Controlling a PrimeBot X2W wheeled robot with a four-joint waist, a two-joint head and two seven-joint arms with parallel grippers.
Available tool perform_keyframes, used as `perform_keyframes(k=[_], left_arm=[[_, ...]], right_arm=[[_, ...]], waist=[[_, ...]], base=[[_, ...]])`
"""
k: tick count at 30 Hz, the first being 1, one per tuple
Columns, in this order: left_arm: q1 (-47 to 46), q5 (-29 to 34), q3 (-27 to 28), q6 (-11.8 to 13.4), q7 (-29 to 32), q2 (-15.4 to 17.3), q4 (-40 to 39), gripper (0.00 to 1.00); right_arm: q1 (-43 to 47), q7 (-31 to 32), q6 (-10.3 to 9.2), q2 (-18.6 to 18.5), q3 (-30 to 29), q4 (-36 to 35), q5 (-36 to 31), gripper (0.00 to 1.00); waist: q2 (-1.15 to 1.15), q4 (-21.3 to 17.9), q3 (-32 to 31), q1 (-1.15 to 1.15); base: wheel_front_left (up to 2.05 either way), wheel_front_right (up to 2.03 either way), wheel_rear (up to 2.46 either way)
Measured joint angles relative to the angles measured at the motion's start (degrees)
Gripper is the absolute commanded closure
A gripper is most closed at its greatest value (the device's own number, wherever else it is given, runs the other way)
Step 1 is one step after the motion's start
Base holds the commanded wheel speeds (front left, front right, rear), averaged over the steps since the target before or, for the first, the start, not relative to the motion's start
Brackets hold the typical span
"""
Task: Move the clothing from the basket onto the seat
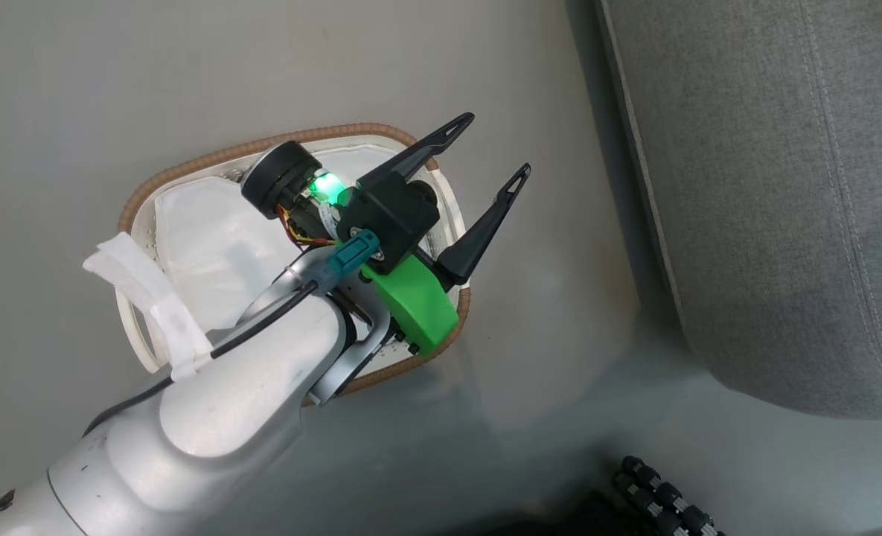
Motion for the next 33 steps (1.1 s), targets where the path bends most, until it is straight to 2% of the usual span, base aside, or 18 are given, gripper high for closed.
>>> perform_keyframes(k=[1, 2, 3, 16, 25, 33], left_arm=[[0.0, 0.0, -0.1, 0.0, 0.12, 0.05, 0.08, 0.0], [0.01, -0.02, -0.19, -0.01, 0.13, 0.15, 0.23, 0.0], [0.01, -0.09, -0.22, 0.0, 0.12, 0.21, 0.37, 0.0], [1.9, -2.21, 1.05, 0.89, -2.63, 0.47, 2.25, 0.0], [5.09, -5.11, 2.75, 1.24, -7.03, -0.57, 5.44, 0.0], [8.56, -7.73, 5.04, 1.68, -10.71, -2.3, 9.36, 0.0]], right_arm=[[0.29, -0.23, 0.0, 0.43, -0.4, 0.93, -0.49, 0.55], [0.36, -0.41, 0.0, 0.96, -0.86, 2.14, -0.63, 0.19], [0.38, -0.64, 0.0, 1.4, -1.13, 2.96, -0.87, 0.0], [4.07, -3.42, 0.0, 5.55, 0.55, 6.14, -2.03, 0.0], [7.09, -3.96, 0.0, 7.44, 5.89, 1.98, 0.01, 0.0], [11.21, -3.96, 0.0, 10.27, 9.46, -3.2, 3.55, 0.0]], waist=[[0.0, 0.03, 0.14, 0.0], [0.0, 0.04, 0.15, 0.0], [0.0, 0.02, 0.03, 0.0], [0.0, -1.98, -4.04, -0.01], [0.0, -2.88, -9.91, -0.01], [0.0, -1.54, -16.33, -0.01]], base=[[0.0, 0.0, 0.0], [0.0, 0.0, 0.0], [0.0, 0.0, 0.0], [0.0, 0.0, 0.0], [0.0, 0.0, 0.0], [0.0, 0.0, 0.0]])
